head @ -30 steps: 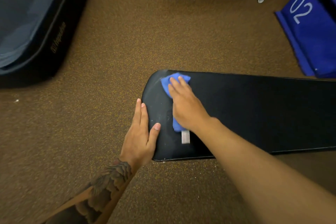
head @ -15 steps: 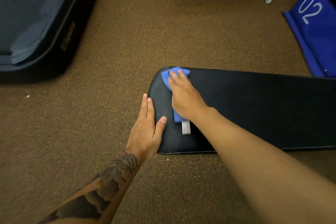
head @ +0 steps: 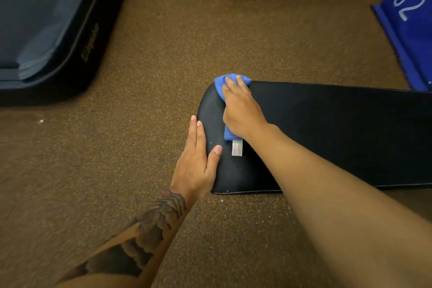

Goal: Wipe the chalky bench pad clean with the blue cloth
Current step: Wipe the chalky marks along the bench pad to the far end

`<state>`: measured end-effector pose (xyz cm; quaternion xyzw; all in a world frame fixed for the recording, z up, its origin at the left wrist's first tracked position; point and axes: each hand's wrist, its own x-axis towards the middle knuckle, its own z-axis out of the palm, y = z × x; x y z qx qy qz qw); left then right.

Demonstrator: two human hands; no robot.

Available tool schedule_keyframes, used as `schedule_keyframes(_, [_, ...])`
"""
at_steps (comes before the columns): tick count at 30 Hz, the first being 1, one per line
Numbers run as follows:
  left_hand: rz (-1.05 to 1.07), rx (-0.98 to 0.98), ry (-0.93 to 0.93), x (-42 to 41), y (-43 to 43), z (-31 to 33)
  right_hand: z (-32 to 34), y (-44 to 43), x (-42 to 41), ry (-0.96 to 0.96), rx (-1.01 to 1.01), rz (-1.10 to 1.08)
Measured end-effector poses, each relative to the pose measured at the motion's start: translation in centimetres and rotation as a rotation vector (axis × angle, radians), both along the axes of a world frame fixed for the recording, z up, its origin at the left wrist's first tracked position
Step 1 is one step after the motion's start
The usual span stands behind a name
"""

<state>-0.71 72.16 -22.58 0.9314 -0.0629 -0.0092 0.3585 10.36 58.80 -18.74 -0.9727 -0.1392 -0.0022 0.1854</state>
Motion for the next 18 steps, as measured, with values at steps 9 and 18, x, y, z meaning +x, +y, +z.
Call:
schedule_keyframes(9, [0.006,0.003,-0.002,0.0,0.0,-0.1,0.8,-4.1,-4.4,0.055,-0.050,0.030])
schedule_keyframes(18, [0.009,-0.028,-0.006,0.0,0.1,-0.4,0.8,1.6,0.5,0.022,-0.069,0.084])
